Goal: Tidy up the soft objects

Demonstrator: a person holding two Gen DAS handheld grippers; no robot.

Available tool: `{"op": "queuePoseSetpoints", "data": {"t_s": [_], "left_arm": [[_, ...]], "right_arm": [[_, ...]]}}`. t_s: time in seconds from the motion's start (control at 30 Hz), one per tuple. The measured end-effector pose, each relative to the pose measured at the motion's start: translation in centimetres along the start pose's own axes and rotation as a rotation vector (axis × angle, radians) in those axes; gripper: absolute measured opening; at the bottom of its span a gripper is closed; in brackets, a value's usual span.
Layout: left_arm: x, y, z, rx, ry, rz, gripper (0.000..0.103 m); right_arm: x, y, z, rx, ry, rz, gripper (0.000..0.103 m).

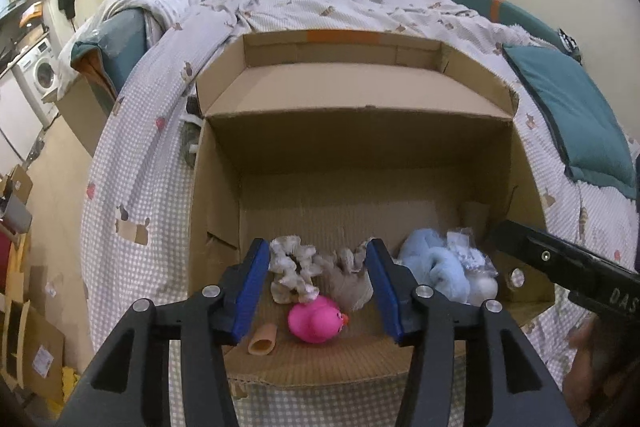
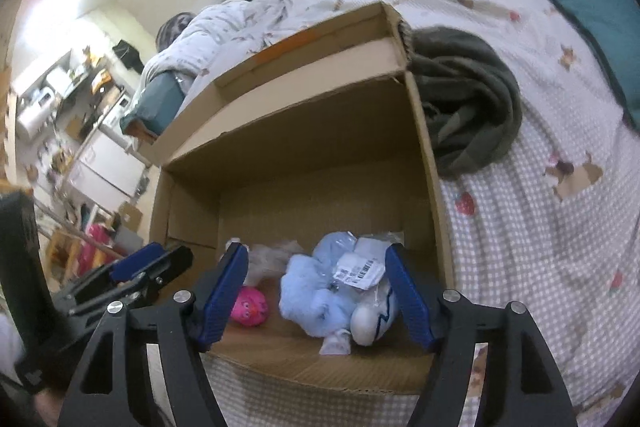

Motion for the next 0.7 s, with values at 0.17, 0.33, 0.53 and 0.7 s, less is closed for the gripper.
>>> {"op": "queuePoseSetpoints", "data": {"t_s": [0.17,0.33,0.53,0.7], "left_arm": [[-0.4,1.1,-0.9,0.001,-0.022,-0.063,0.047],[-1.0,3.5,-2.7,-0.071,-0.086,-0.127,0.047],[-1.6,5.2,-5.8,-0.067,-0.171,-0.175,0.088],[-1.2,5.4,-8.0,-0.055,-0.217,-0.160,0.102]], "right_arm": [[0.1,-0.4,-0.1,-0.014,0.012,0.057,0.090],[-0.2,0.0,-1.7,0.024,-0.059,0.017,0.103],[-1.1,0.6,-3.9,0.079,-0.116,-0.006,0.103],[-1.4,1.3,-7.1,0.104,-0.189,-0.027,0.103]]}}
Point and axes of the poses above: each gripper's, at about its wrist camera, not at the fingertips, and z roughly the way its jaws point, y to its left, x to its underside, the point moved 8 cm from there along z, roughly the way its jaws point, and after that the axes turned 2 degrees about -z, right-handed, at the moved point
